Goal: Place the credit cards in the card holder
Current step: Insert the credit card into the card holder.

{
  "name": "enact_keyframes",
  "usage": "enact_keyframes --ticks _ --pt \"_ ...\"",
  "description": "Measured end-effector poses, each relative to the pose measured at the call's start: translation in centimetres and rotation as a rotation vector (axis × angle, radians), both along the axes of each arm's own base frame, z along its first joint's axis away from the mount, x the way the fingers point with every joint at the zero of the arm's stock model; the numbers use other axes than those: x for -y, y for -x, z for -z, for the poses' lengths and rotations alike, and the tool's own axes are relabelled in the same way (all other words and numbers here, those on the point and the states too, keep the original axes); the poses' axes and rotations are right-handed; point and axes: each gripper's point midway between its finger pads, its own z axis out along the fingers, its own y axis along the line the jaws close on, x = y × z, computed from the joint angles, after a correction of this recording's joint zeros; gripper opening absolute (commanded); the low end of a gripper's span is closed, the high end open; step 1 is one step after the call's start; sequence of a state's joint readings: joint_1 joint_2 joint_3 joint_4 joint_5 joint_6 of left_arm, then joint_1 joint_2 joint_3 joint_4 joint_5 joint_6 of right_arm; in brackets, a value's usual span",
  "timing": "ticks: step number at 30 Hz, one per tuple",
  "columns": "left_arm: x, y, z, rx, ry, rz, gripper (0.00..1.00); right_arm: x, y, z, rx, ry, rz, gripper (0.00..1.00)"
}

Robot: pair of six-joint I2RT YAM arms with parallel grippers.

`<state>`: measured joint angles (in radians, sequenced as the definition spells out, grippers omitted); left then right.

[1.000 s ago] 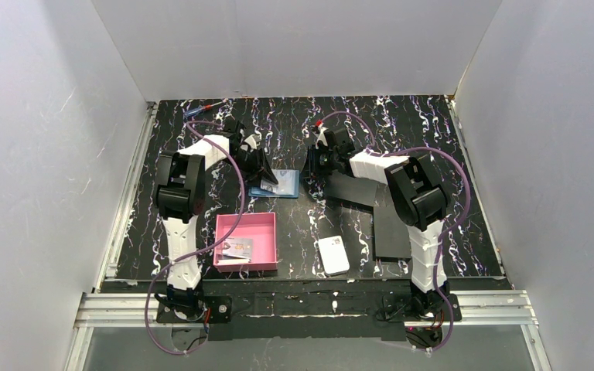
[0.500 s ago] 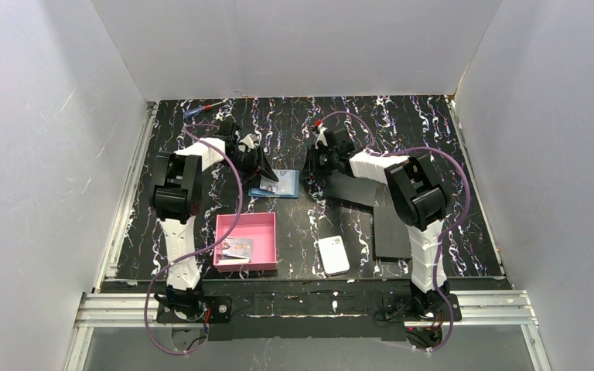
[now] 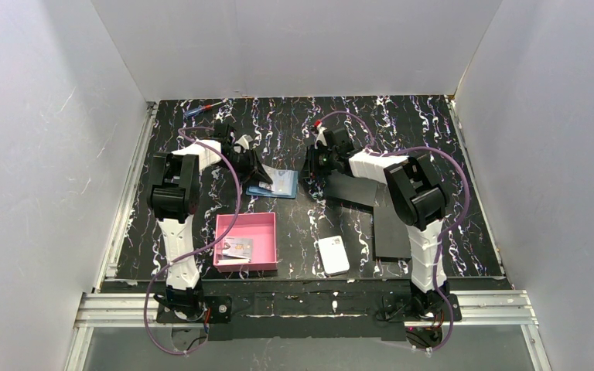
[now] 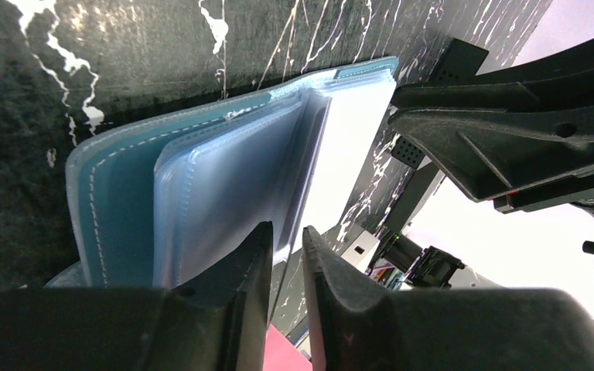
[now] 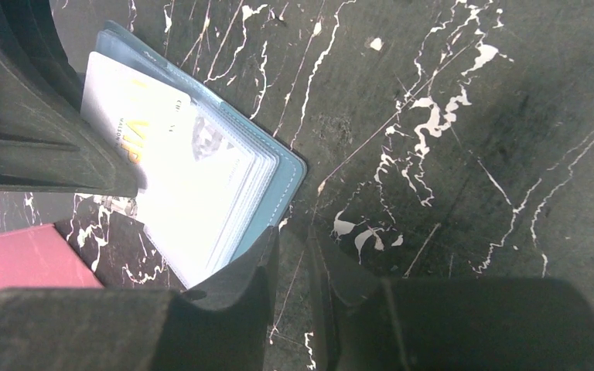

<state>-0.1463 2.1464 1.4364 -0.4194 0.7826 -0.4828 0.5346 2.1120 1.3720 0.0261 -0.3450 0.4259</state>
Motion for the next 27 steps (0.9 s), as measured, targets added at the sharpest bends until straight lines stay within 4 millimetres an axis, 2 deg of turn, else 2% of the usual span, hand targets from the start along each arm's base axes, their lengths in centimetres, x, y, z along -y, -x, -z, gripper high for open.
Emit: enact_keyframes --ticks 3,6,8,14,19,22,27 --pt "0.0 0.1 0.1 0.003 -0.001 0.006 0.15 -0.2 0.0 0.0 0.002 -0.002 -0.007 0.3" --pt "-0.1 0.3 0.1 0.005 -0.005 0.017 0.04 -0.3 0.1 0.0 0.004 -0.003 -0.013 0.31" --pt "-0.1 0.4 0.1 0.006 -0.002 0.026 0.0 -0.4 0.1 -0.1 0.004 -0.004 -0.016 0.33" --pt "0.0 0.7 -0.1 0.006 0.008 0.042 0.0 -0.5 0.2 -0.2 0.01 0.005 -0.026 0.41" --pt "-0.3 0.8 -0.4 0.0 0.014 0.047 0.0 -0.6 0.3 -0.4 0.03 0.08 -0.035 0.44" --pt "-0.2 1.0 -0.7 0.0 0.031 0.058 0.0 -0.6 0.7 -0.4 0.037 0.143 -0.047 0.42" --pt "0.0 1.2 -1.3 0.0 0.067 0.073 0.0 -0.9 1.6 -0.3 0.024 0.166 -0.071 0.32"
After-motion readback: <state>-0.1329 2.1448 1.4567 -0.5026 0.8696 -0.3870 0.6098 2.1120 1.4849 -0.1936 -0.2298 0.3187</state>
